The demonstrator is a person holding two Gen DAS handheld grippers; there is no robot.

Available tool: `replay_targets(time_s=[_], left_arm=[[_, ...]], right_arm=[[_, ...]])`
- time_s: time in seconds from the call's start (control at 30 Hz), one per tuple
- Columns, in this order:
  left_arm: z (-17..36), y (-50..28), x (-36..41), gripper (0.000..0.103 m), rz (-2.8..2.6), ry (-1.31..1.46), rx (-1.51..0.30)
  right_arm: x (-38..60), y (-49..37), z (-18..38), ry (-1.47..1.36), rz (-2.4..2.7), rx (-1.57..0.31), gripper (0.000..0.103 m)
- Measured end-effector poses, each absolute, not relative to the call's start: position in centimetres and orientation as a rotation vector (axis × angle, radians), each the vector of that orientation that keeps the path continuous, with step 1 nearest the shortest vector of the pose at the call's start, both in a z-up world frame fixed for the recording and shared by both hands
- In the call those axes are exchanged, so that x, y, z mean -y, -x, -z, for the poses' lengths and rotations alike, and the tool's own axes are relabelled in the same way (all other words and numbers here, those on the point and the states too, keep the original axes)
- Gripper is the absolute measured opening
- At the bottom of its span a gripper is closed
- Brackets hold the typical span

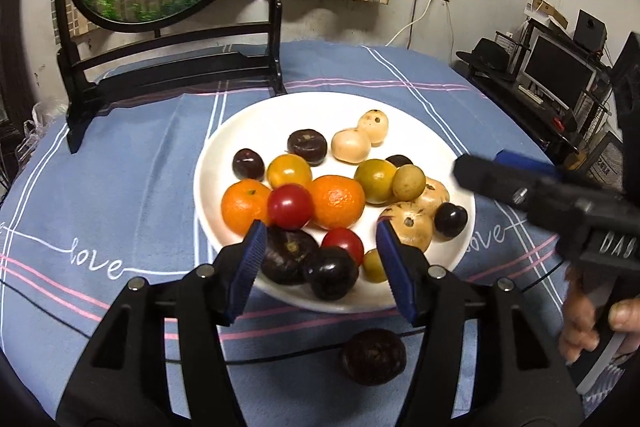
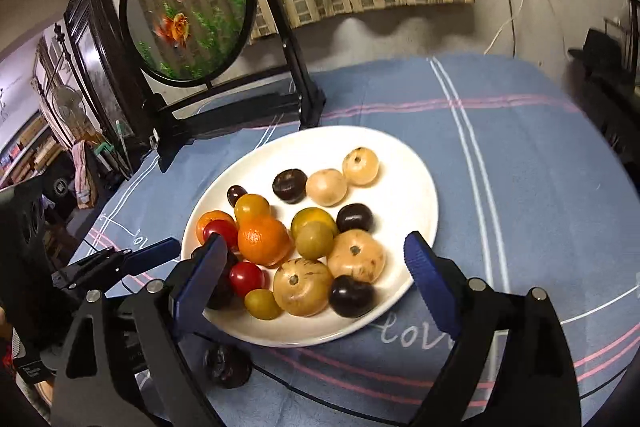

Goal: Organize fruits
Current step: 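Lower both held dark fruits onto the white plate and open both tools, then grasp another dark brown fruit with the left tool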

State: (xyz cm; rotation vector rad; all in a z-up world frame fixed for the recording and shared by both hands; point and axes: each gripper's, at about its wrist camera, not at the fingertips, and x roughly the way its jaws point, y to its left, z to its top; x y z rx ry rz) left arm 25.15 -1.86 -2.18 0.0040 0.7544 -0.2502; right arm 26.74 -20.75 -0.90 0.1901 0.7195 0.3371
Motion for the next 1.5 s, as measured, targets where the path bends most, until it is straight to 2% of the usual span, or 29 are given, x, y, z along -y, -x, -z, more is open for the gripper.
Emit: replay_targets(time_s=[0.07,0.17,0.3,0.6,1.07,1.3,1.5], left_arm=[[2.1,-24.4,1.3,0.059,0.243,-0.002,-0.751],[2.1,-22.6,0.3,0.066,0.229,0.008,-0.748],[2.5,-20.8,0.1,0.066,0.227,-0.001,-0.751],[4.7,-18.5,3.1,0.067,0.227,-0.107,-0.757],[7.0,-19.6,5.0,0.067,0.281,-0.154,-0.825],[7.6,-20.4,4.5,0.046,0.336,-0.099,-0.869],[7.7,-20.4,4.3,0.045,0.343,-0.088,-0.871]], right_arm=[[21.4,-25.8,-0.4,-0.213,-0.331,-0.672,0.090],[21.7,-23.6,-2.9,-0.226,-0.370,-0.602,0.090],[21.7,-20.1,-4.7,-0.227,-0.409,-0.557,0.092],[23.6,-14.7,-1.8,-0.302,-0.446,-0.601,0.094],[23.9,-14.3,-1.5,-0.325,-0.448,-0.643,0.094],[23.3,-14.3,-1.0,-0.310,-0.444,-0.668,0.094],[23.0,-14.7,-0.2,-0.293,-0.438,-0.697,0.094]])
